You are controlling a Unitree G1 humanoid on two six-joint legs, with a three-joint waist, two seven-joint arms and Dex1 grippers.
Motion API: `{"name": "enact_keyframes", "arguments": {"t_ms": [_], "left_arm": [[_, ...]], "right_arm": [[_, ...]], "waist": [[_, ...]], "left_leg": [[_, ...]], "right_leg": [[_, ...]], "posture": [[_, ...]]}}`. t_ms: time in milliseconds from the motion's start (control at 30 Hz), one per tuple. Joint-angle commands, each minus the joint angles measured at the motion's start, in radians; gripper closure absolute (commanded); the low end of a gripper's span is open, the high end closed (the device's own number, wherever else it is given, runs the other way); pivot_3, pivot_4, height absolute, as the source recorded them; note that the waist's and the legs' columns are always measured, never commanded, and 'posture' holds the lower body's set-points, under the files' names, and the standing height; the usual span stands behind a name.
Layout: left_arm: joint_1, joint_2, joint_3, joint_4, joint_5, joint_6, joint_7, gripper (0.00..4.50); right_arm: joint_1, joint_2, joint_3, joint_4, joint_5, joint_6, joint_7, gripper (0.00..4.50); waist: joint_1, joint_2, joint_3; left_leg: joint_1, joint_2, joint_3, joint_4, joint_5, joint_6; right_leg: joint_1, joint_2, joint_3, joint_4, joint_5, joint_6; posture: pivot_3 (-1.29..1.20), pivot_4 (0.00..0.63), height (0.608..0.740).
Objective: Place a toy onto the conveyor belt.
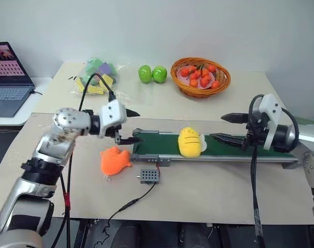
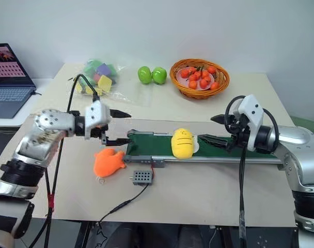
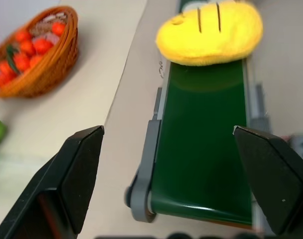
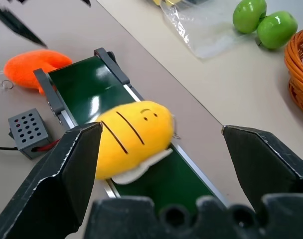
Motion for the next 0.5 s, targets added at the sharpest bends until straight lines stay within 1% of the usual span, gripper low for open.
{"name": "enact_keyframes", "arguments": {"t_ms": [33, 133, 233, 333, 500], "left_arm": [[0.007, 0.041, 0.119, -0.095, -0.232, 0.273, -0.072, 0.08], [0.018, 0.087, 0.161, -0.079, -0.315, 0.421, -0.116, 0.08], [0.025, 0.095, 0.188, -0.055, -0.300, 0.419, -0.104, 0.08], [0.013, 0.083, 0.203, -0.013, -0.266, 0.400, -0.068, 0.08], [0.007, 0.076, 0.199, 0.002, -0.214, 0.355, -0.040, 0.08]], "right_arm": [[-0.027, -0.061, -0.053, -0.032, 0.062, 0.030, 0.057, 0.00], [-0.035, -0.104, -0.067, -0.053, 0.113, 0.077, 0.092, 0.00], [-0.057, -0.126, -0.086, -0.057, 0.137, 0.090, 0.095, 0.00], [-0.074, -0.138, -0.098, -0.059, 0.145, 0.088, 0.095, 0.00], [-0.077, -0.141, -0.107, -0.057, 0.155, 0.098, 0.097, 0.00]], "waist": [[-0.002, 0.000, 0.000], [-0.004, 0.001, 0.000], [-0.005, 0.001, 0.000], [-0.005, 0.001, 0.000], [-0.004, 0.001, 0.000]], "left_leg": [[0.000, 0.000, 0.000, 0.000, 0.000, 0.000], [0.000, 0.000, -0.001, 0.000, 0.000, 0.000], [0.002, 0.000, -0.001, 0.000, -0.002, 0.004], [0.002, 0.000, -0.001, 0.000, -0.002, 0.004], [0.001, 0.000, -0.001, 0.000, 0.000, 0.001]], "right_leg": [[-0.001, 0.000, 0.000, 0.000, 0.000, 0.000], [0.000, 0.000, 0.000, 0.000, 0.000, 0.000], [0.001, 0.000, 0.000, 0.000, 0.000, 0.000], [0.001, 0.000, 0.000, 0.000, 0.000, 0.000], [0.001, 0.000, 0.000, -0.001, 0.000, 0.000]], "posture": [[0.00, 0.150, 0.738], [0.00, 0.150, 0.738], [0.00, 0.150, 0.738], [0.00, 0.150, 0.738], [0.00, 0.150, 0.738]]}}
